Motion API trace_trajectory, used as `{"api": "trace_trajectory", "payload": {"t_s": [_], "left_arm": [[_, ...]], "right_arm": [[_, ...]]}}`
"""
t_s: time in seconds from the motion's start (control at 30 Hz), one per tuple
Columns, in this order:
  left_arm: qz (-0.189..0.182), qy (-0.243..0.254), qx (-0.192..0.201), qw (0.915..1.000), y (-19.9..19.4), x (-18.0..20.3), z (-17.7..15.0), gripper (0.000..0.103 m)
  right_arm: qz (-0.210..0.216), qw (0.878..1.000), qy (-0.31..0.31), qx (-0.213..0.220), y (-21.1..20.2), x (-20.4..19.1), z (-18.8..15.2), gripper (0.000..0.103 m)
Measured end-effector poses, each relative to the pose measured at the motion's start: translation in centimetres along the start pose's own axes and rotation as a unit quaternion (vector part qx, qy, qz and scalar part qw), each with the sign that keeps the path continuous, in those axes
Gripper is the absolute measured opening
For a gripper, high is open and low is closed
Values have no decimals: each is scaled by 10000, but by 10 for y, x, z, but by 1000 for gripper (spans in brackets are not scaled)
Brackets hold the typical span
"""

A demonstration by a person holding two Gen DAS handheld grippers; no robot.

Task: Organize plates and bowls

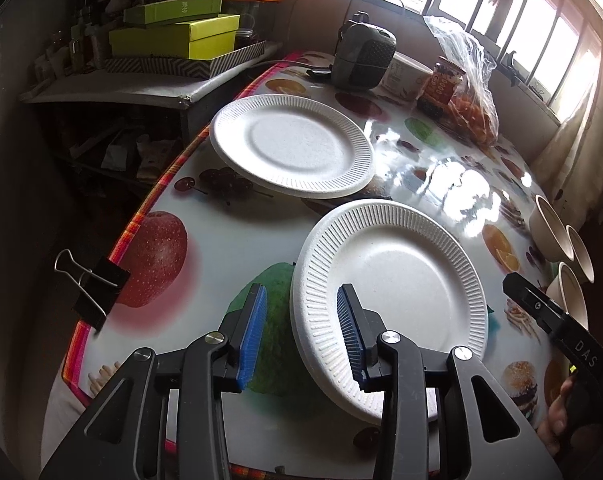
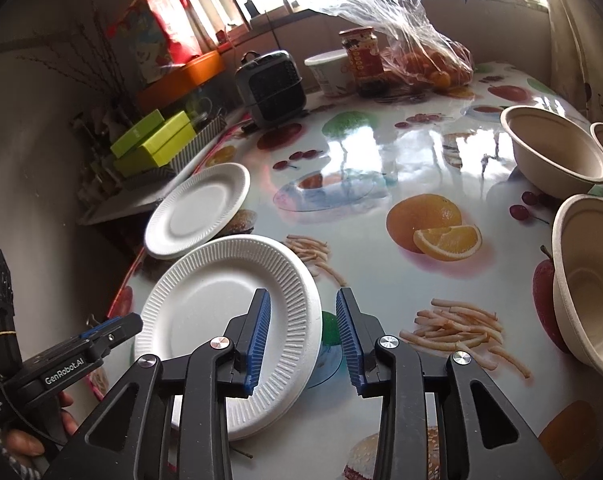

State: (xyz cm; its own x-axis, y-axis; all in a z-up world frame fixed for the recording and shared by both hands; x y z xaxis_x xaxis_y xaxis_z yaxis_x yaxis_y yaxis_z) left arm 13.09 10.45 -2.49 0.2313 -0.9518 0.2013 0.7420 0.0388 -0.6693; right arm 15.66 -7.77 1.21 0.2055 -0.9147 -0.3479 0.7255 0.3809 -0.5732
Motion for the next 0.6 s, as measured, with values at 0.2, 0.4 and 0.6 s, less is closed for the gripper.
{"api": "trace_trajectory", "payload": {"t_s": [0.2, 0.4, 0.6], "left_arm": [[113, -11, 121, 9999, -2, -9, 20, 38], [202, -33, 208, 9996, 0, -21, 40, 38], [313, -88, 318, 9990, 4, -36, 65, 38]], "right_arm": [[42, 9999, -92, 97, 2, -6, 19, 35], [159, 9997, -153, 47, 9, -13, 36, 36], [323, 9992, -235, 50, 16, -27, 60, 37]]}}
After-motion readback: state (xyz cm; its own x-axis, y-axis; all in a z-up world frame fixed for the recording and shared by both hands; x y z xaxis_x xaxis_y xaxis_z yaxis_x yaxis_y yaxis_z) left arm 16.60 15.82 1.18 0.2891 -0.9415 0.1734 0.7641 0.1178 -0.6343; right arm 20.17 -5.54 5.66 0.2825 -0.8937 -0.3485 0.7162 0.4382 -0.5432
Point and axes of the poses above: each gripper's, at about its wrist camera, not at the fingertips, and y roughly the way its jaws point, x to its right, z to its top, the point moved 8 cm from there along y, roughly the way its jaws point, and after that the axes turned 11 degrees about x, right-handed, at the moved point
